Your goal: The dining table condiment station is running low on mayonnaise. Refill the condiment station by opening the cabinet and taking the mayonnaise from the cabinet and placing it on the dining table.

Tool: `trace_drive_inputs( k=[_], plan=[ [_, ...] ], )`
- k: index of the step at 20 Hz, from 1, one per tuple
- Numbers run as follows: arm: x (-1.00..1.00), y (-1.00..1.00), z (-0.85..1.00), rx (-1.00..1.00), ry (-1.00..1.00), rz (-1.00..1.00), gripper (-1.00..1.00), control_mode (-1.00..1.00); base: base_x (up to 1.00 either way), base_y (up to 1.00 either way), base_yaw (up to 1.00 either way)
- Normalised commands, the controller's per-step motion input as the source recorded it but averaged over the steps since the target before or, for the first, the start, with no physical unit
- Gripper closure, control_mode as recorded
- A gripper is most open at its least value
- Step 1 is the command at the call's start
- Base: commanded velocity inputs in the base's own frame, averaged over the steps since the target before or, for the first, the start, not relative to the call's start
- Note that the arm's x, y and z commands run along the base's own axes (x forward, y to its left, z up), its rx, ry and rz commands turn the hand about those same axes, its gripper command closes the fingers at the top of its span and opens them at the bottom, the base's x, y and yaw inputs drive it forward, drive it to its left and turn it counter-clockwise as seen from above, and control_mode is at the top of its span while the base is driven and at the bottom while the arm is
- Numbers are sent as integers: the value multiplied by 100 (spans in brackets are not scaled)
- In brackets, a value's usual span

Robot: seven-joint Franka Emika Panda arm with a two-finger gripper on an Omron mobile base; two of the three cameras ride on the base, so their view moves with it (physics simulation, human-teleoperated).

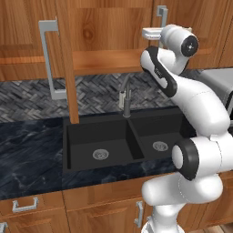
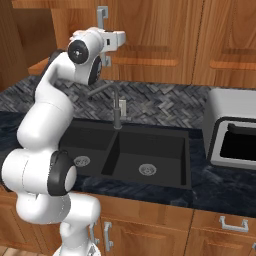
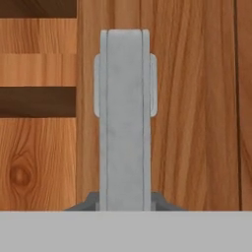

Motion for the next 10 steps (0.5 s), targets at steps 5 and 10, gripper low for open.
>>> trace_drive_inputs(
  k=[5,10],
  plan=[
    [-68,-10,0,0,-6,-2,100,-100,0,0,0],
    [-100,-40,0,2,-7,-9,100,-100,0,0,0]
  ],
)
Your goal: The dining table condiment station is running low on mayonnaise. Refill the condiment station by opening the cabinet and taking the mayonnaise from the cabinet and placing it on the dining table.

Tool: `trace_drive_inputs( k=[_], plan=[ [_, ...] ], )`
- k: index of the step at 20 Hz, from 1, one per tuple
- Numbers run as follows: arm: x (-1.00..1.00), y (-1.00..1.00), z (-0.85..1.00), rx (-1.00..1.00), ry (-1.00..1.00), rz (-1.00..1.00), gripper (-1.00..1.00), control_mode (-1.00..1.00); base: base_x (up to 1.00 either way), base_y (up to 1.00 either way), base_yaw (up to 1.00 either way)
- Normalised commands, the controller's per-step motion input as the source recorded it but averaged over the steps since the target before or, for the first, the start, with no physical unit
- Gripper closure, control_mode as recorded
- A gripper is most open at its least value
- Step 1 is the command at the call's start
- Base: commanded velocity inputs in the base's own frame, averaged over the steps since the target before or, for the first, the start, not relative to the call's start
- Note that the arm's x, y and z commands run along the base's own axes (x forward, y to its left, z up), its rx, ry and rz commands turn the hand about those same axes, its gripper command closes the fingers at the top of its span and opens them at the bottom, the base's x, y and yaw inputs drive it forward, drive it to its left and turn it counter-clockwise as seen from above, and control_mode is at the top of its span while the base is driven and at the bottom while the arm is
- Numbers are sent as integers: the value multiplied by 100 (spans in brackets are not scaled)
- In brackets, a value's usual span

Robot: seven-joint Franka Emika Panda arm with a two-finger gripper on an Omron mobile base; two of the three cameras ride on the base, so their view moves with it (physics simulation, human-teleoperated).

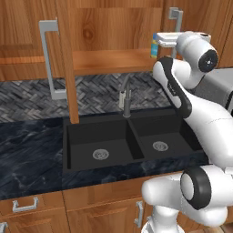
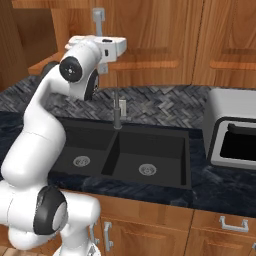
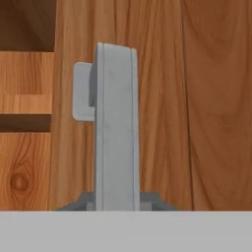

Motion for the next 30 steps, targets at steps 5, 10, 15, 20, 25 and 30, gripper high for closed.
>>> trace_drive_inputs(
  k=[5,10,15,20,25,30],
  plan=[
    [-100,-65,0,5,0,-9,100,-100,0,0,0],
    [-100,-68,0,5,0,-3,100,-100,0,0,0],
    [-97,-43,-4,3,9,0,-100,-100,0,0,0],
    [-29,17,-2,-3,22,0,-100,-100,0,0,0],
    [-16,57,6,-16,15,0,-100,-100,0,0,0],
    [-60,58,26,-18,8,-2,-100,-100,0,0,0]
  ],
)
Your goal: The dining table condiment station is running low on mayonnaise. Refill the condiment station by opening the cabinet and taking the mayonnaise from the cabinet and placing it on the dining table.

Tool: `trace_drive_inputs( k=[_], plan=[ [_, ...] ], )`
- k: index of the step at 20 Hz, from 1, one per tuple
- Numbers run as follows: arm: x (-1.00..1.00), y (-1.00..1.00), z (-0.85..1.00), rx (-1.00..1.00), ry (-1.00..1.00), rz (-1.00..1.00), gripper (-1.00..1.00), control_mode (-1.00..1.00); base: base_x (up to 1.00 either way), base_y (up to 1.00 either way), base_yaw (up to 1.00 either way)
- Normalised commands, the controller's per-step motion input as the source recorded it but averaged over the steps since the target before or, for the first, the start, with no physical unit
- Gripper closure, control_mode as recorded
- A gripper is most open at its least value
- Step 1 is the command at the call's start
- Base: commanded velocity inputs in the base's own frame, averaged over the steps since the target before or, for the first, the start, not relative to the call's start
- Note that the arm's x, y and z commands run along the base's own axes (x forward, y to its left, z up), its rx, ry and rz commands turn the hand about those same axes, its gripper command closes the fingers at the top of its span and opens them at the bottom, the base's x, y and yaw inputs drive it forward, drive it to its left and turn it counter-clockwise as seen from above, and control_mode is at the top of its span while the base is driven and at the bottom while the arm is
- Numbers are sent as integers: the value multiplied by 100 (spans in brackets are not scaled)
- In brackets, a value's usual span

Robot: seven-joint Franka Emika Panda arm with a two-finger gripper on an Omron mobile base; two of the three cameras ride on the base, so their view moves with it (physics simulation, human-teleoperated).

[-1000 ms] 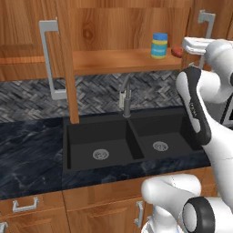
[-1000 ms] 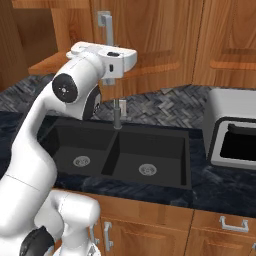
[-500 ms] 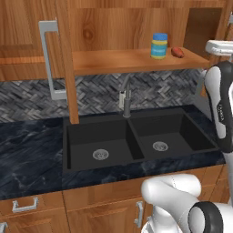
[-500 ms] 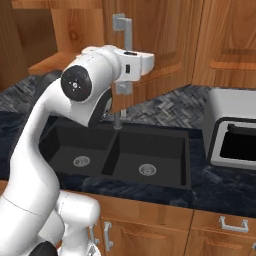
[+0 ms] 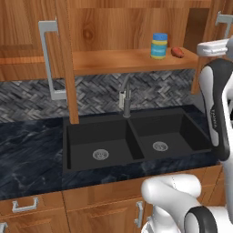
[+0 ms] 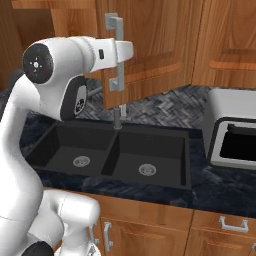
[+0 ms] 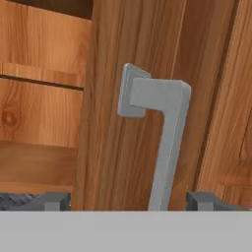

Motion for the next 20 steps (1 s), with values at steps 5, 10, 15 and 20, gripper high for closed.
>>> trace_drive_inputs(
  k=[5,10,15,20],
  plan=[
    [-61,33,23,-16,7,-2,-100,-100,0,0,0],
    [-16,48,1,-17,12,-8,-100,-100,0,0,0],
    [57,73,-25,-21,14,-9,-100,-100,0,0,0],
    [80,19,-46,-14,3,-3,-100,-100,0,0,0]
  ],
)
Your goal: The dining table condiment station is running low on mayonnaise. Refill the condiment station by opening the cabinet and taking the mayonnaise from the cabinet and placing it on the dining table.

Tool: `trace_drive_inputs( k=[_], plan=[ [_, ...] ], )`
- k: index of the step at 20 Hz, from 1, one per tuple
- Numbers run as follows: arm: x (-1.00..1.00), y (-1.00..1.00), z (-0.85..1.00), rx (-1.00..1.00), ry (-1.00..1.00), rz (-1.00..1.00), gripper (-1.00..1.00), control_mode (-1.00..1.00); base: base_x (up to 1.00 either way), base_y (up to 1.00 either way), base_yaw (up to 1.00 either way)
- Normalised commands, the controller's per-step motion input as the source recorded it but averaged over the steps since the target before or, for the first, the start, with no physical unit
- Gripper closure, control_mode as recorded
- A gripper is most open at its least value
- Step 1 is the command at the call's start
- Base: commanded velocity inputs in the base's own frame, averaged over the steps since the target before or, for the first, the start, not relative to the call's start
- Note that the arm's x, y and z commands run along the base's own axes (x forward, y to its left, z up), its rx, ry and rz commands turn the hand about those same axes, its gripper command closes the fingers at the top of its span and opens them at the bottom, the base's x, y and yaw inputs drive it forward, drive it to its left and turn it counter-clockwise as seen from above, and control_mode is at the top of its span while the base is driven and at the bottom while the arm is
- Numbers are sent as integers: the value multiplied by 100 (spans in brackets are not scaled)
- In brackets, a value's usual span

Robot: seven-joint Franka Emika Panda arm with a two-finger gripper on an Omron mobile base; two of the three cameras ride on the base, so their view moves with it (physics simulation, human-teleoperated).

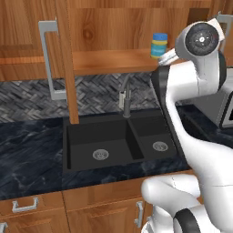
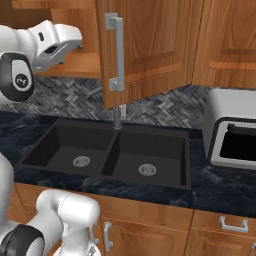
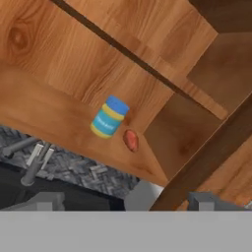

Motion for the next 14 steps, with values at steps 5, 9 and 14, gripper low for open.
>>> trace_drive_inputs(
  k=[5,9,14],
  plan=[
    [88,0,-61,-16,0,-2,-100,-100,0,0,0],
    [76,-2,-45,-15,0,0,-100,-100,0,0,0],
    [27,-41,-3,-7,0,-3,-100,-100,0,0,0]
  ],
)
